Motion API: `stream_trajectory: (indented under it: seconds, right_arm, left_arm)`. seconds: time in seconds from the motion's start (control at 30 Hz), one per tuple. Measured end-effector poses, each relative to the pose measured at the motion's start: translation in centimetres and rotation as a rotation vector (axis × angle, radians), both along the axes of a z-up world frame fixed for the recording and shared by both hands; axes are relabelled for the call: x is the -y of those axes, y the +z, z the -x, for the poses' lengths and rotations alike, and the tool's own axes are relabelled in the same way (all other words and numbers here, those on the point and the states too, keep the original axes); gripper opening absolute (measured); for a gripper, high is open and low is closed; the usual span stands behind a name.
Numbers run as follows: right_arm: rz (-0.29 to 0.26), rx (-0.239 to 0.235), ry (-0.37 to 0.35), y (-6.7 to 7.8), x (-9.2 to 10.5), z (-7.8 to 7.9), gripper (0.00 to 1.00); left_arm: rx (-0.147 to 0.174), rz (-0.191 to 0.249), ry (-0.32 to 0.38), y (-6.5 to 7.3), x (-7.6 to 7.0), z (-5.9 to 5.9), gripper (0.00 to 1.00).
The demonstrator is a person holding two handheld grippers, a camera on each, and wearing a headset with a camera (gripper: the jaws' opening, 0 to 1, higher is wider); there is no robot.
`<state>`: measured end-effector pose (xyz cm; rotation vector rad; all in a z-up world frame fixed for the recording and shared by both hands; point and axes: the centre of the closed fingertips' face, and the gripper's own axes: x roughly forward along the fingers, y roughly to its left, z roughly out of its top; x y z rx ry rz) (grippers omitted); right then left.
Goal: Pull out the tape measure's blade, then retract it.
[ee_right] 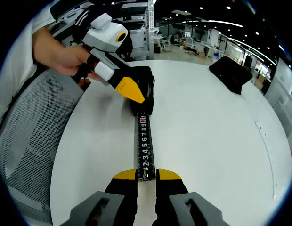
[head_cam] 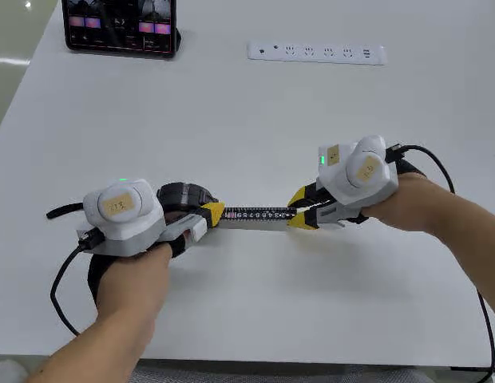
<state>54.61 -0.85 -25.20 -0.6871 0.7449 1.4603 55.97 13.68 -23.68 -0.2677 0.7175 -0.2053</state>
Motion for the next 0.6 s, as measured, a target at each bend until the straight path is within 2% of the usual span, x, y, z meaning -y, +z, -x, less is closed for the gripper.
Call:
stream_trajectory:
  seconds: [0.6]
  right_arm:
    - [-0.035, -0.001, 0.007, -0.2, -2.4, 0.0, 0.11]
  left_arm:
    - [0.000, 0.010, 0.000, 0.0, -0.1, 0.0, 0.59]
